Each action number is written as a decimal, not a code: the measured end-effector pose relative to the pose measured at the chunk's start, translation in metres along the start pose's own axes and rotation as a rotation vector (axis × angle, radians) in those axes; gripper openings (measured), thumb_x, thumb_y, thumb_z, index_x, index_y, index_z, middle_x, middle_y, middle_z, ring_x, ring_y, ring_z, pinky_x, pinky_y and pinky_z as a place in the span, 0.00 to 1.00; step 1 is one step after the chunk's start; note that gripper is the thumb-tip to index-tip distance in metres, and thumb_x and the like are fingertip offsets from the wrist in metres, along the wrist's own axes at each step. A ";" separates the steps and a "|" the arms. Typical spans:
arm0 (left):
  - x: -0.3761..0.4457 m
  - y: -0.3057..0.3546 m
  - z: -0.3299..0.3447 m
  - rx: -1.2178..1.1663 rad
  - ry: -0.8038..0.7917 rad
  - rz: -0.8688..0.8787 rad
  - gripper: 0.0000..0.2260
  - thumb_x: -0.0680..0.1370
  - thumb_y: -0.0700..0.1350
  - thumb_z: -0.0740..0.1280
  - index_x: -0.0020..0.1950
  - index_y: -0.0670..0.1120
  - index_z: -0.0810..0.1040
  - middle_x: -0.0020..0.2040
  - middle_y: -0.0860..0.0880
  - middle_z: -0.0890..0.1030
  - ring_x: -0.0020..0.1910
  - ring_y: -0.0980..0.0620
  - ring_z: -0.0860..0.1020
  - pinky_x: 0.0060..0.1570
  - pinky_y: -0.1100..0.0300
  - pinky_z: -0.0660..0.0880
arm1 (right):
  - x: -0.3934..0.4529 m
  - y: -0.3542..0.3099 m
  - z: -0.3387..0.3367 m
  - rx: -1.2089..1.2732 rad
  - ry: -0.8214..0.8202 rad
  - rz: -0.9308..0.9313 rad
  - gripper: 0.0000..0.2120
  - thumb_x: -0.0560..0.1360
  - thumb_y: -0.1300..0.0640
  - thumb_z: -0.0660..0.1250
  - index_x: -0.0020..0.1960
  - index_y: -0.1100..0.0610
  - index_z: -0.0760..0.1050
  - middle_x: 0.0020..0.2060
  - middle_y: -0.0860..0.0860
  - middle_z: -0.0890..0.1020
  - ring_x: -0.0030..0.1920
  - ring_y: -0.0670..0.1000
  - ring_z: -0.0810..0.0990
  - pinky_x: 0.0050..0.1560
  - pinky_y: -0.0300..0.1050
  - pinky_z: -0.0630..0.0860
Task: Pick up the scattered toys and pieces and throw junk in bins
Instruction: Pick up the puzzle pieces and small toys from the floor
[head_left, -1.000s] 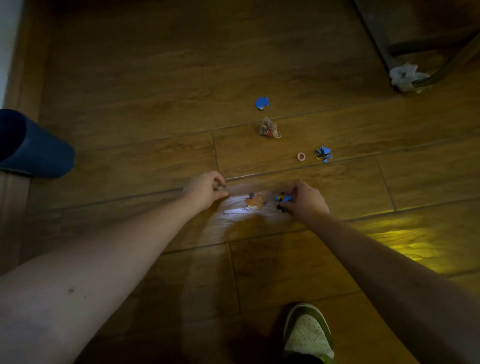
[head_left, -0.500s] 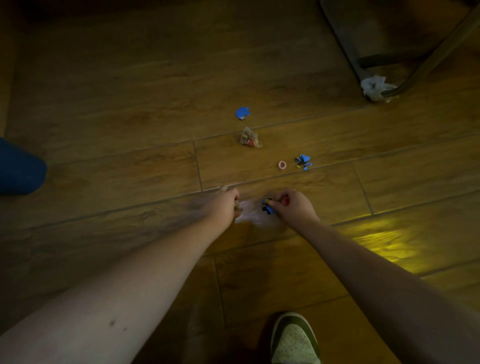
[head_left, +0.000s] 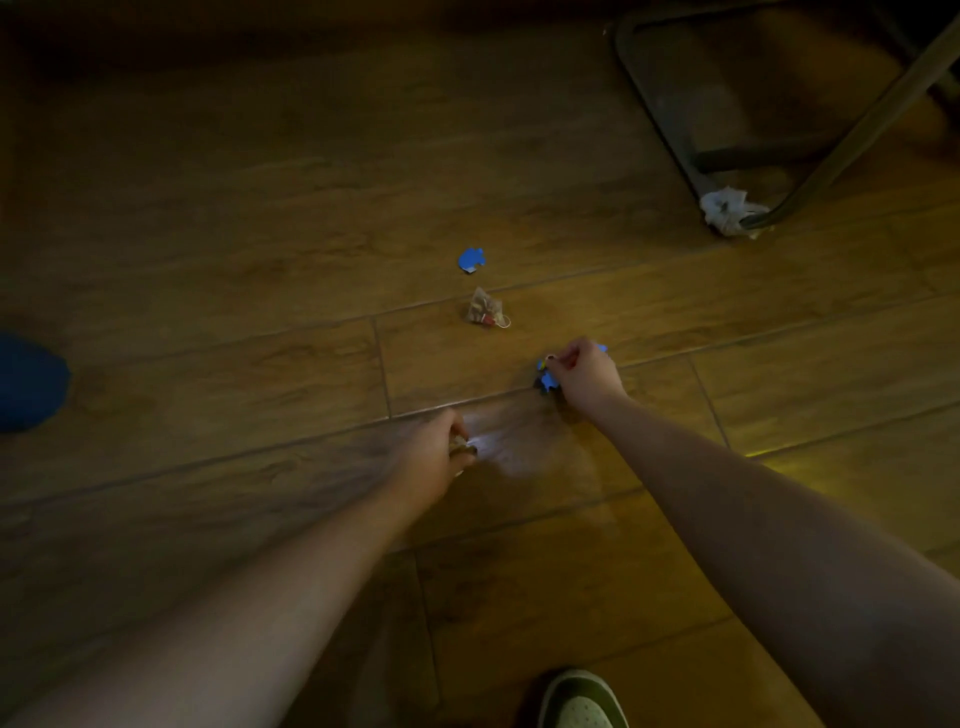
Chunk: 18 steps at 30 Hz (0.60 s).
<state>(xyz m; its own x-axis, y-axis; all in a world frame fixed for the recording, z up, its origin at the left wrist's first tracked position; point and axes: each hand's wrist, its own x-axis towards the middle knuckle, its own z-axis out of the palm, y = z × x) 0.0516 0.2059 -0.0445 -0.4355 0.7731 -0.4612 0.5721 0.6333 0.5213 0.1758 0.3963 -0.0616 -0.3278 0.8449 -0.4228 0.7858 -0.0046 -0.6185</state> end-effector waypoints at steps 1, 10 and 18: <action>0.000 0.001 -0.003 -0.013 0.000 0.001 0.09 0.76 0.45 0.69 0.55 0.48 0.75 0.53 0.49 0.79 0.50 0.50 0.76 0.41 0.59 0.67 | 0.002 0.001 0.001 0.006 0.009 0.001 0.14 0.77 0.53 0.67 0.56 0.61 0.71 0.42 0.53 0.77 0.51 0.57 0.79 0.42 0.40 0.66; 0.012 0.009 -0.031 -0.017 0.088 0.021 0.06 0.78 0.48 0.67 0.51 0.47 0.77 0.48 0.50 0.79 0.47 0.51 0.76 0.42 0.59 0.69 | 0.005 0.000 0.007 -0.138 -0.080 -0.011 0.22 0.71 0.52 0.75 0.57 0.62 0.72 0.53 0.59 0.81 0.55 0.57 0.79 0.47 0.44 0.70; 0.022 0.018 -0.048 -0.012 0.126 0.006 0.03 0.79 0.49 0.64 0.48 0.52 0.72 0.44 0.52 0.77 0.40 0.51 0.77 0.34 0.58 0.68 | 0.005 0.012 -0.013 -0.174 0.070 -0.089 0.15 0.74 0.49 0.71 0.51 0.59 0.73 0.52 0.59 0.76 0.52 0.58 0.75 0.45 0.42 0.65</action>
<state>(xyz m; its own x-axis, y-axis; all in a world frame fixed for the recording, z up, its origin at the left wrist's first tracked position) 0.0190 0.2365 -0.0109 -0.5168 0.7747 -0.3644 0.5668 0.6286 0.5325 0.1907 0.4068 -0.0629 -0.3673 0.8729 -0.3210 0.8363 0.1590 -0.5247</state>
